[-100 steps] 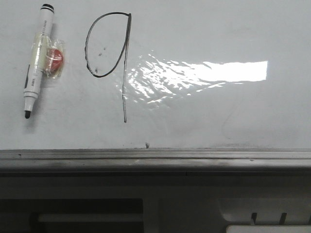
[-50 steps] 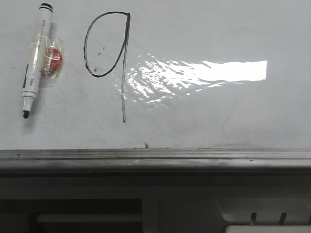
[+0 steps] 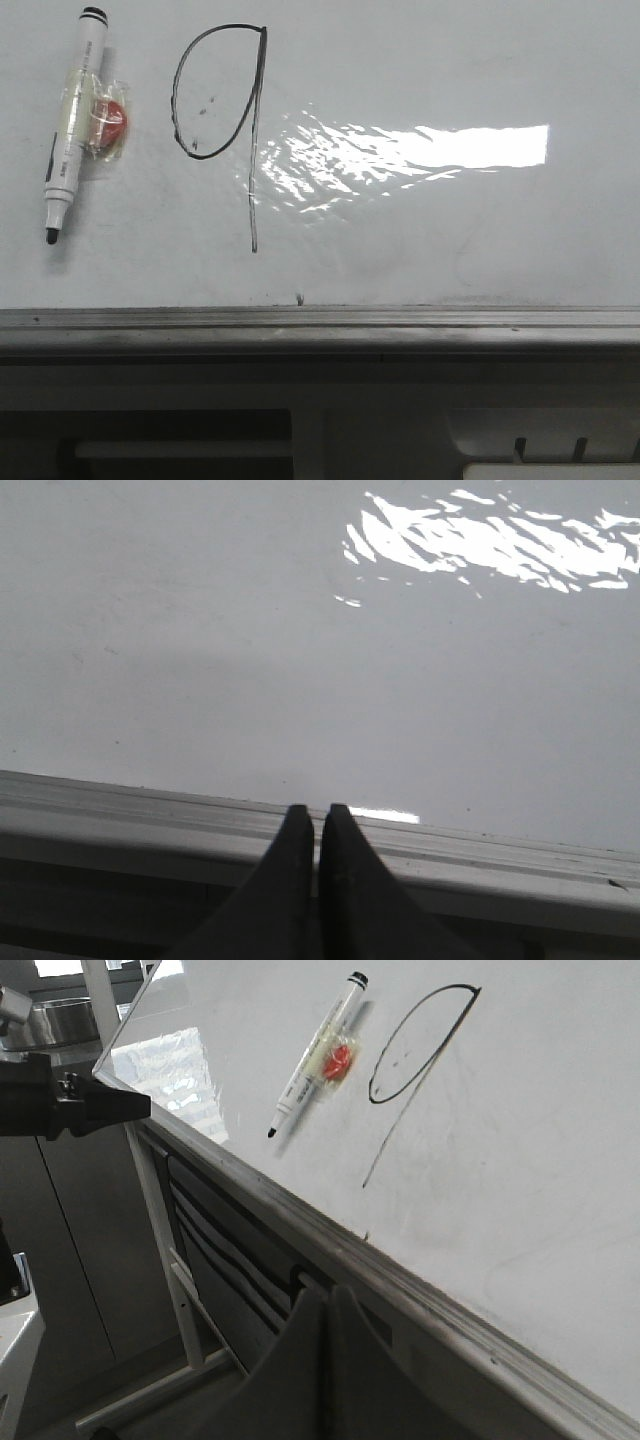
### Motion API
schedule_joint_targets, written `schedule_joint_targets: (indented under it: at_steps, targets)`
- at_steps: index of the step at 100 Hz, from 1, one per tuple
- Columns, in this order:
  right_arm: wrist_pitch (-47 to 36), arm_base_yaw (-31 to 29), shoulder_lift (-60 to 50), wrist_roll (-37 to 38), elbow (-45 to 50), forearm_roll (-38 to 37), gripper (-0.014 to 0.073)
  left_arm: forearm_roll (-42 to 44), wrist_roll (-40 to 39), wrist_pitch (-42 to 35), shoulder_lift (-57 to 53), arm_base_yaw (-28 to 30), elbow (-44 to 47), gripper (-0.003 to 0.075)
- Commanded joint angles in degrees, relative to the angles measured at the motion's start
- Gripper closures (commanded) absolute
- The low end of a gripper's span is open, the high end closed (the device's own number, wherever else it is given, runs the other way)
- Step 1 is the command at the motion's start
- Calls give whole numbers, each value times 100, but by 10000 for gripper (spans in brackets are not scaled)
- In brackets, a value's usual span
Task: Write number 9 on whiteboard
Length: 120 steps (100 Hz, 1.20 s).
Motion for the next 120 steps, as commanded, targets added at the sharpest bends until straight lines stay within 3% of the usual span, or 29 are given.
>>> schedule_joint_targets:
  at_steps: [1, 11, 21, 46, 60, 73, 81, 94, 112, 120]
  targets:
    - [-912, -7, 31, -76, 172, -45, 663, -96, -58, -188, -163, 11, 239, 740]
    - [-1128, -145, 31, -76, 200, -106, 663, -96, -58, -188, -163, 11, 239, 740]
    - [-1375, -704, 41, -76, 200, -367, 663, -96, -58, -188, -163, 11, 239, 740]
    - [-1908, -3069, -178, 290, 200, -666, 663, -96, -58, -188, -163, 11, 239, 740]
    - [-1226, -4296, -701, 564, 200, -1091, 663, -96, -58, -188, -163, 11, 239, 740]
    - [166, -5125, -1327, 1118, 200, -1123, 663, -96, -58, -188, -163, 11, 239, 740]
    - [1018, -5430, -1690, 1241, 200, -1123, 663, -96, -58, -188, -163, 11, 239, 740]
    - [1714, -5569, -1659, 1229, 200, -1123, 663, -96, -58, -188, -163, 11, 239, 740]
    - [2567, -5569, -1659, 1215, 200, -1136, 663, -96, -58, -188, -160, 11, 239, 740]
    - [2555, -5569, -1659, 1184, 200, -1136, 663, -96, -58, -188, -160, 11, 239, 740]
